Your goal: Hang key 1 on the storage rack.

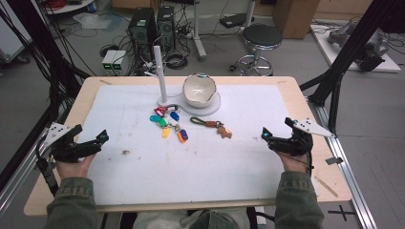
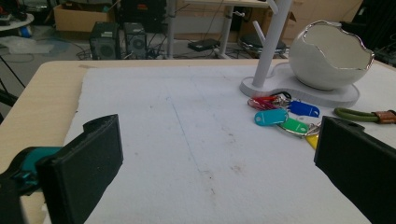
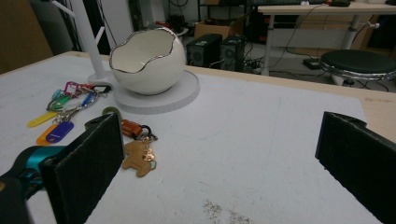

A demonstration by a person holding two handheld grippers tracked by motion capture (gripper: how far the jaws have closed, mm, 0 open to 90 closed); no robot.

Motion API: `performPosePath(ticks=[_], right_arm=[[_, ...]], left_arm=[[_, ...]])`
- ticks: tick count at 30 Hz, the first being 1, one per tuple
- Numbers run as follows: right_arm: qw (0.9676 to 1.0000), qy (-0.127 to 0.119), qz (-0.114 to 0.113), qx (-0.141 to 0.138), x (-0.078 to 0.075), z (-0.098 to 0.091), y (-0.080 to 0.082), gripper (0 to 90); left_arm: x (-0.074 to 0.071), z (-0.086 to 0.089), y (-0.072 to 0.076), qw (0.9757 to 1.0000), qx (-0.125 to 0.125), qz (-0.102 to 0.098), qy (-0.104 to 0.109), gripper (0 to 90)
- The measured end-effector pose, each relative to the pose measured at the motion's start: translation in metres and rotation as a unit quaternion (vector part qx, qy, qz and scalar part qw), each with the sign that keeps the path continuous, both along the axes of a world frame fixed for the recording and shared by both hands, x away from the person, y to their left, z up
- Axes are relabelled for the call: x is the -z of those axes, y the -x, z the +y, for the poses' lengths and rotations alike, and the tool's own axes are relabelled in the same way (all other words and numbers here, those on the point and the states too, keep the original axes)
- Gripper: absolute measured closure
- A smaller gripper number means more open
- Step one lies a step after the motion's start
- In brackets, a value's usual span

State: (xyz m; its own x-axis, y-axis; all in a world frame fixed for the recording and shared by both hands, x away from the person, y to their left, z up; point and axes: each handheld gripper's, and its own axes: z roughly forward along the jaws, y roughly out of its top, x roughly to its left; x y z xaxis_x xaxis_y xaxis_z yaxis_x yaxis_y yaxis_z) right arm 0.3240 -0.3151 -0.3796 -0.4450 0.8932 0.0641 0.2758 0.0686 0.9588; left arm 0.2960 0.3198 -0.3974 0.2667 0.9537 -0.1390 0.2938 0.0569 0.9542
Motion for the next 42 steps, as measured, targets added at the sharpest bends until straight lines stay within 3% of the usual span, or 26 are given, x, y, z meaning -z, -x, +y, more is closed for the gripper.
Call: performPosePath(ticks=[24, 31, 42], right_arm=[[0.9999, 0.004, 0.011, 0.004, 0.002, -0.001, -0.002, 0.3], [0.9993, 0.018, 0.033, 0.0, 0.0, 0.002, -0.006, 0.3], [0.9981, 0.037, 0.05, -0.004, -0.001, 0.012, -0.016, 0.3]], left_arm=[[0.001, 0.0, 0.0, 1.0, 0.002, 0.002, 0.0, 1.7], [0.001, -0.001, 0.0, 1.0, 0.003, 0.005, 0.0, 1.7], [0.003, -0.003, -0.001, 0.9999, 0.003, 0.015, -0.005, 1.7]])
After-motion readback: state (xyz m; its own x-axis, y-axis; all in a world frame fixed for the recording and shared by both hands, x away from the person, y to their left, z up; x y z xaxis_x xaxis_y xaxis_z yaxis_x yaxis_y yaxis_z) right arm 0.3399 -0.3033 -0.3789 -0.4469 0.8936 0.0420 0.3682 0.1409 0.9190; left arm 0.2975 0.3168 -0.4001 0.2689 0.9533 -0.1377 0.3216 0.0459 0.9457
